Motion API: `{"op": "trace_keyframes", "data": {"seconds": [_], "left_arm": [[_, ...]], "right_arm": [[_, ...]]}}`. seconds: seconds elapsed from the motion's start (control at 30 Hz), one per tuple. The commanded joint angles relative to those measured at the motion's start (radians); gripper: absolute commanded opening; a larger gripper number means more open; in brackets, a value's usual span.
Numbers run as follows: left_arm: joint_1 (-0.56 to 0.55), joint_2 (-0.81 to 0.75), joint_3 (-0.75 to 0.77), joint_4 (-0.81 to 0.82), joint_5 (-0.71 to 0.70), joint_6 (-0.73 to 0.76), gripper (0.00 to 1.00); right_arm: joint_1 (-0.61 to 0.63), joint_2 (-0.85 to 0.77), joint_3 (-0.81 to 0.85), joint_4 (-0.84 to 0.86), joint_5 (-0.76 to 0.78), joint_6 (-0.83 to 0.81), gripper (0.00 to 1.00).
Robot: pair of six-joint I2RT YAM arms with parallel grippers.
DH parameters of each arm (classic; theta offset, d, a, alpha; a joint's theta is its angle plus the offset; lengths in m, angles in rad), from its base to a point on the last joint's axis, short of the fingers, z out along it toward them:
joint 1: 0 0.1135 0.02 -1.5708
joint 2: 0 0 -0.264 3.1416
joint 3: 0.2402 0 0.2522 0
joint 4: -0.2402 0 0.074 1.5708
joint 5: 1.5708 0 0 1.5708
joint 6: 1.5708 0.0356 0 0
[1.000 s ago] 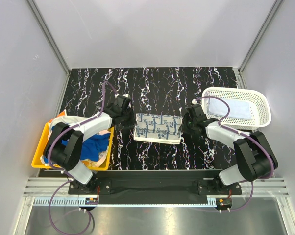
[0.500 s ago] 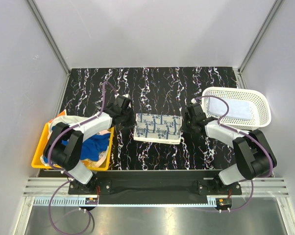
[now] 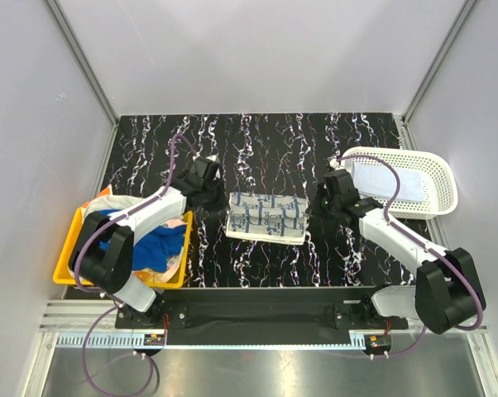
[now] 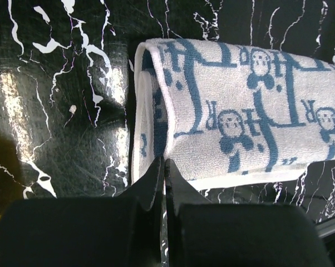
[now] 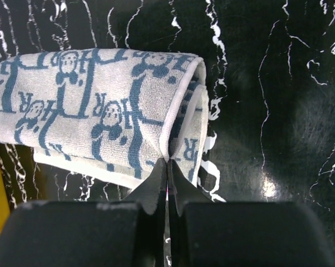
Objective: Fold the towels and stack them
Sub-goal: Fold the towel
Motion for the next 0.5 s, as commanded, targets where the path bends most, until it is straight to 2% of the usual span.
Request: {"op": "trace_keyframes", "data": {"seconds": [0.0, 0.47], "left_arm": [[-0.003, -0.068, 0.031, -0.016, 0.016, 0.021, 0.00], [-0.002, -0.143, -0.079, -0.006, 0.030, 0.018, 0.00]], "right_arm": [[0.017, -0.052, 0.007, -0.028, -0.031, 0.000, 0.00], [0.057, -0.124, -0.101, -0.030, -0.050, 0.049, 0.00]]}}
